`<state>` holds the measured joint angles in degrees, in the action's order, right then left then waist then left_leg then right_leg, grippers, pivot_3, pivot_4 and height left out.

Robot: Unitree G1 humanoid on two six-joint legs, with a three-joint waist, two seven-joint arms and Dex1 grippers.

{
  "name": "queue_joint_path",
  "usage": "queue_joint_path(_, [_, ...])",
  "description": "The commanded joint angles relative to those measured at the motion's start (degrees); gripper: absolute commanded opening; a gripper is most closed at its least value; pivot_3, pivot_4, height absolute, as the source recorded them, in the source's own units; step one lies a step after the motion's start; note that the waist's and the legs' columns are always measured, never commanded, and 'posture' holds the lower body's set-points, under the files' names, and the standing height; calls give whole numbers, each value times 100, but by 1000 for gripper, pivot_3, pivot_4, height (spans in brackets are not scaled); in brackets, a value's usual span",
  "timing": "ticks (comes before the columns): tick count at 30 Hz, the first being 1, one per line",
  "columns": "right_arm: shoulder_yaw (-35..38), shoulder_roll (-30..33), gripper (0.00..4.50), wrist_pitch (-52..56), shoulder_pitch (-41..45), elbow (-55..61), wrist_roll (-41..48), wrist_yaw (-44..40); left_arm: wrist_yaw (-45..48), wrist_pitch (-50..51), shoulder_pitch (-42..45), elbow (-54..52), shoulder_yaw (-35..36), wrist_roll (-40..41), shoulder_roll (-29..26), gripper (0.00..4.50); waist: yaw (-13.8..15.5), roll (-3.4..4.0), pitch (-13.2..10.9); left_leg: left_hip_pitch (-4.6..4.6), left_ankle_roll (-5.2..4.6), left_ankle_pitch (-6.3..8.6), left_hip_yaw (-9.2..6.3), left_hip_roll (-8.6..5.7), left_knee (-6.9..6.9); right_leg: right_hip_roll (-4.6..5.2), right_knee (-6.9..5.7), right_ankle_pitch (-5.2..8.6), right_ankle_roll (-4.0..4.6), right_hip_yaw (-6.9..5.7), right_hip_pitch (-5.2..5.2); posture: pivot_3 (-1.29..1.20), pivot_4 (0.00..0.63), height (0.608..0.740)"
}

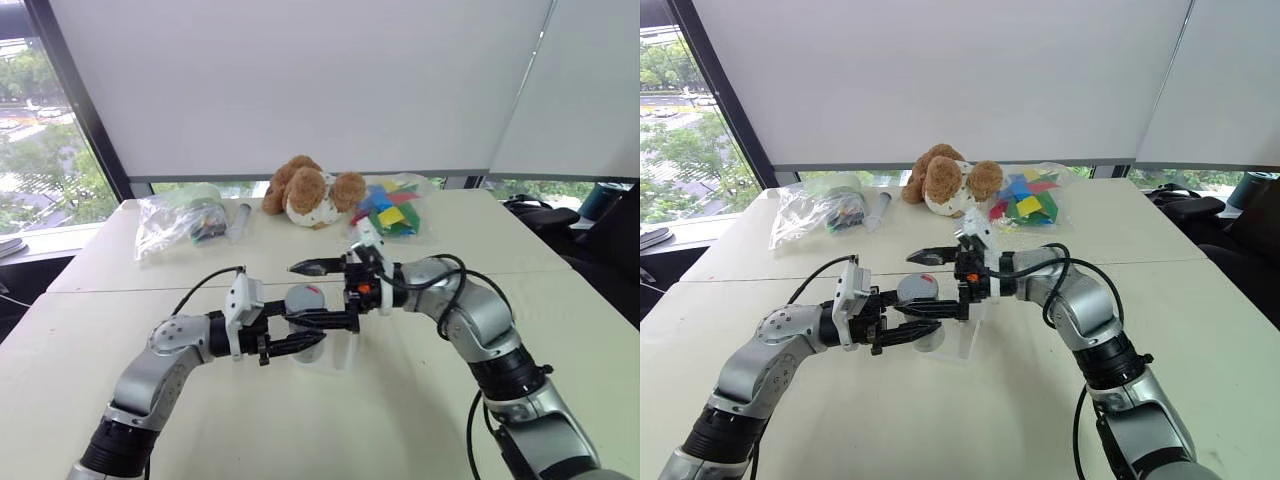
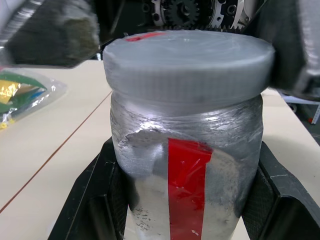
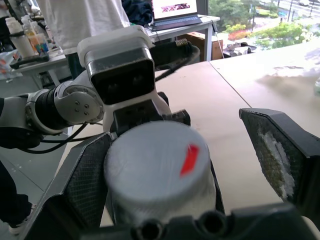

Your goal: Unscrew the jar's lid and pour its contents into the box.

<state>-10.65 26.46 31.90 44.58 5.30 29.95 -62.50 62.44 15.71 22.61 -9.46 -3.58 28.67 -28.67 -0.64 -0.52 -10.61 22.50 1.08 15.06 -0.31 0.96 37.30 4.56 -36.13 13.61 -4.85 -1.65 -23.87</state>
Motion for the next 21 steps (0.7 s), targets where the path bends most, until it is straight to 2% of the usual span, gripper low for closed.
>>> queue_joint_path(1, [428, 245, 4459, -100, -75, -83, 83, -103, 111, -175, -17, -226, 65, 69, -41, 2202, 0, 0, 0, 0, 0, 0, 0, 0, 0, 0, 0, 0, 0, 0, 0, 0, 150, 740])
queue_joint_path(8, [663, 517, 4459, -117, -520, 190, 507, -679, 104, -183, -49, -221, 119, 65, -84, 2202, 2, -1, -1, 0, 0, 0, 1, 0, 0, 0, 1, 0, 0, 0, 0, 0, 150, 740])
queue_joint_path(12, [789, 610, 4459, -36, -472, 329, 635, -734, 107, -197, -89, -233, 148, 71, -130, 2202, -6, -1, -1, -1, 0, 0, 1, 0, 0, 0, 1, 0, 0, 1, 0, 0, 150, 740])
queue_joint_path(21, [-65, -61, 4459, 445, 113, 820, 129, 257, 98, -227, -97, -175, 80, 47, -70, 2202, -7, -1, -1, -2, 0, 0, 0, 2, -1, -1, -1, 0, 0, 0, -2, 0, 150, 740])
